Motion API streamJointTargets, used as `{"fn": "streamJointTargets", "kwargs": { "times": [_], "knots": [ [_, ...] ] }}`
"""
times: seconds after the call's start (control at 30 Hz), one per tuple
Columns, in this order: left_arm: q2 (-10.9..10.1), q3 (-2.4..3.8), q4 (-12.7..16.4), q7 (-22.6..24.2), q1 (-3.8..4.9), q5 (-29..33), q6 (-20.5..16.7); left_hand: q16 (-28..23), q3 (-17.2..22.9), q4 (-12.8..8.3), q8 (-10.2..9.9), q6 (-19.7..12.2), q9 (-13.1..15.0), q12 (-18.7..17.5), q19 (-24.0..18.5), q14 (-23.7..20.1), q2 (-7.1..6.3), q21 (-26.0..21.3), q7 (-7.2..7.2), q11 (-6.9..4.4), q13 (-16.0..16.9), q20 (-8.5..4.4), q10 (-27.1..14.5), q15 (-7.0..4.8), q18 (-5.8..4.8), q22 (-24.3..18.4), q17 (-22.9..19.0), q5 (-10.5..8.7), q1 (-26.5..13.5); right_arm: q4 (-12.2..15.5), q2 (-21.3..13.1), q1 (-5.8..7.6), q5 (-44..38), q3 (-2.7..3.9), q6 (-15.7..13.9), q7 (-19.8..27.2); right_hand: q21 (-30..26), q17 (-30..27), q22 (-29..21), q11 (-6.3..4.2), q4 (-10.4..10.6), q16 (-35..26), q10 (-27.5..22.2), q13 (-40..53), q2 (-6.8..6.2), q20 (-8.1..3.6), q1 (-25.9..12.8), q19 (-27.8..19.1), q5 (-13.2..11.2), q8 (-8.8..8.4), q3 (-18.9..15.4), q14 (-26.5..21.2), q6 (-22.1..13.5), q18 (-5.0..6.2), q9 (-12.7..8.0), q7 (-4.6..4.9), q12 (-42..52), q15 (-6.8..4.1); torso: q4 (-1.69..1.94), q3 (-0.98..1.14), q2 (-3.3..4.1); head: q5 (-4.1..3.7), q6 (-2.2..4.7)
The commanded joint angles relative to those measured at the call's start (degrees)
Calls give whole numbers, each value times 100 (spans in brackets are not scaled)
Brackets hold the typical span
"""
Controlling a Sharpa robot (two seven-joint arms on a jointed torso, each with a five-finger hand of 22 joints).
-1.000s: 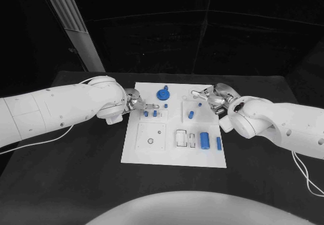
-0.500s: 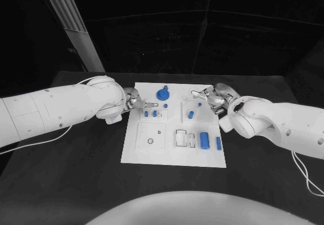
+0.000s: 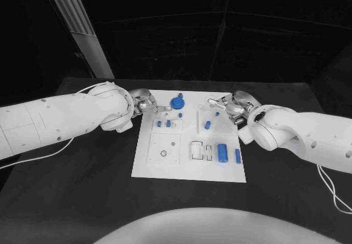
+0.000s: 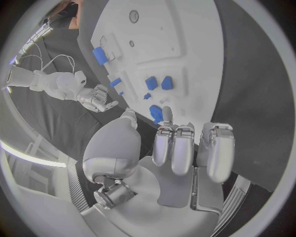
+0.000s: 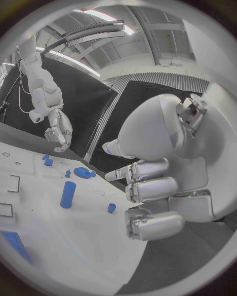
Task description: Assemble the parts on the task board
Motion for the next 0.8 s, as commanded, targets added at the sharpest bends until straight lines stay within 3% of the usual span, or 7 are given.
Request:
{"fn": "streamJointTargets", "kwargs": {
  "times": [0.03,0.13,0.23,0.3,0.53,0.63,0.8],
  "knots": [
    [4,13,-14,2257,53,191,-1672,18,102,5,-138,-121,-172,5,469,604,-85,-64,53,70,1493,33,597,62,4,1450,1509,499,422,4,4,3,-17,3,-105,130,19,1510,1510,32,-6,14,597,1491,45,23,38,594,25,21,-34,596,-49,-43,4,-6,14,-5,-2,-3,-2,-11,31],
    [50,13,-80,3154,69,603,-2048,18,191,-12,-303,-144,-455,-650,473,604,-72,-62,98,120,771,76,-196,105,3,1453,1509,1109,1046,8,2,-3,-70,3,-188,232,19,1510,1510,32,-7,14,597,1491,45,23,39,594,25,22,-34,596,-49,-43,4,-7,14,-6,-12,-6,4,-8,63],
    [122,13,-163,3724,72,904,-2087,18,236,-37,-557,-147,-829,-3121,514,604,-62,-31,163,190,-1484,113,-2852,155,-10,1470,1509,1476,1596,18,-7,-8,-194,3,-293,350,19,1510,1510,31,-8,14,597,1491,44,23,42,594,26,24,-36,596,-47,-43,5,-7,14,-6,-9,-7,13,-14,81],
    [188,13,-252,3998,68,1019,-1985,18,258,0,-786,-107,-1136,-4171,610,604,-101,39,239,266,-2356,155,-3627,215,-39,1508,1509,1536,1967,24,-12,-10,-290,3,-364,433,19,1510,1510,30,-12,14,597,1491,41,23,52,594,27,29,-40,596,-44,-43,6,-8,14,-6,-7,-6,16,-14,81],
    [407,13,-615,4358,20,1022,-1427,18,439,-84,-1745,143,-2250,-5781,610,604,-198,39,446,499,-4175,325,-3952,419,-39,1508,1509,1352,3074,40,-19,-14,-581,3,-505,612,19,1510,1510,30,-15,14,597,1491,36,22,61,594,27,34,-46,596,-42,-43,6,-9,14,-7,-5,0,12,-9,96],
    [547,13,-848,4354,-23,461,-1151,18,566,-25,-2403,552,-2971,-6452,610,604,-281,39,500,537,-5298,363,-3663,447,-39,1508,1509,993,3504,42,-18,-15,-677,3,-547,674,19,1510,1510,30,-15,14,597,1491,36,22,61,594,27,34,-46,596,-42,-43,6,-9,14,-7,-6,-3,9,-11,97],
    [691,13,-1058,4301,-83,-744,-995,18,768,-59,-2840,1059,-3433,-6854,610,604,-314,39,444,520,-6082,335,-3387,405,-39,1508,1509,497,3972,43,-14,-15,-725,3,-580,730,19,1510,1510,29,-17,14,597,1491,32,22,68,594,26,36,-50,596,-41,-43,7,-10,14,-7,-11,-2,5,-17,84]
  ]
}}
